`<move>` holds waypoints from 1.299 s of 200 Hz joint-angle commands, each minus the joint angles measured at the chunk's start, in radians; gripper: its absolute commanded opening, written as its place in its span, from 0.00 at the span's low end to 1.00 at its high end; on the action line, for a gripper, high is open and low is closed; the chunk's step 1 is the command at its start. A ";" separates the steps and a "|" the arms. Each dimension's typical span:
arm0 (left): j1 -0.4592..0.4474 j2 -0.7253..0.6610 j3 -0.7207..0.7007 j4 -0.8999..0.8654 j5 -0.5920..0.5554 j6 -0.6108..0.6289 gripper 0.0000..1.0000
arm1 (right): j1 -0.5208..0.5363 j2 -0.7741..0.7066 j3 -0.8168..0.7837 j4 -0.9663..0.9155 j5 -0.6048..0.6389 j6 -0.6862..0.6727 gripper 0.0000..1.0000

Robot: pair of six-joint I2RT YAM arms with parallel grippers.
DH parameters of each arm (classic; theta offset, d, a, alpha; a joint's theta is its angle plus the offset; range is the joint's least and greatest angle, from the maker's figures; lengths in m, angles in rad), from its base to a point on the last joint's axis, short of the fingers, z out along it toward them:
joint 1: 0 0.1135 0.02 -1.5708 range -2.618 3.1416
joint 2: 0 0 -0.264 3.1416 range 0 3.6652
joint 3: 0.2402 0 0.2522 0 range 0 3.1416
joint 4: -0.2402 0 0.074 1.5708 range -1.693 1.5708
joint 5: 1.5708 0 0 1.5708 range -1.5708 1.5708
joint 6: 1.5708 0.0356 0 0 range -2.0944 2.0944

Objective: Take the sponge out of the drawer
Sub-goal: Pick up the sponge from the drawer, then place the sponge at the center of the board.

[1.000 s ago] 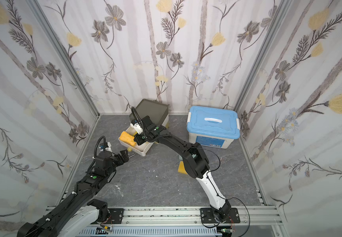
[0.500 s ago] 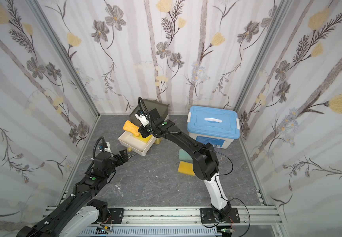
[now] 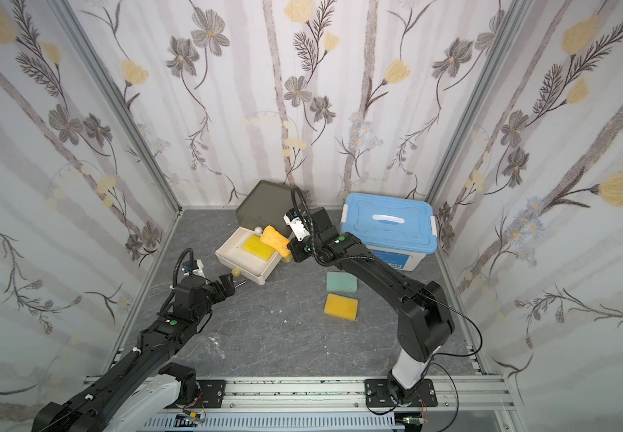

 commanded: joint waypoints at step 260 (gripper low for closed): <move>-0.001 0.100 0.078 0.110 0.107 0.018 1.00 | 0.233 -0.288 -0.636 -0.141 0.029 0.295 0.00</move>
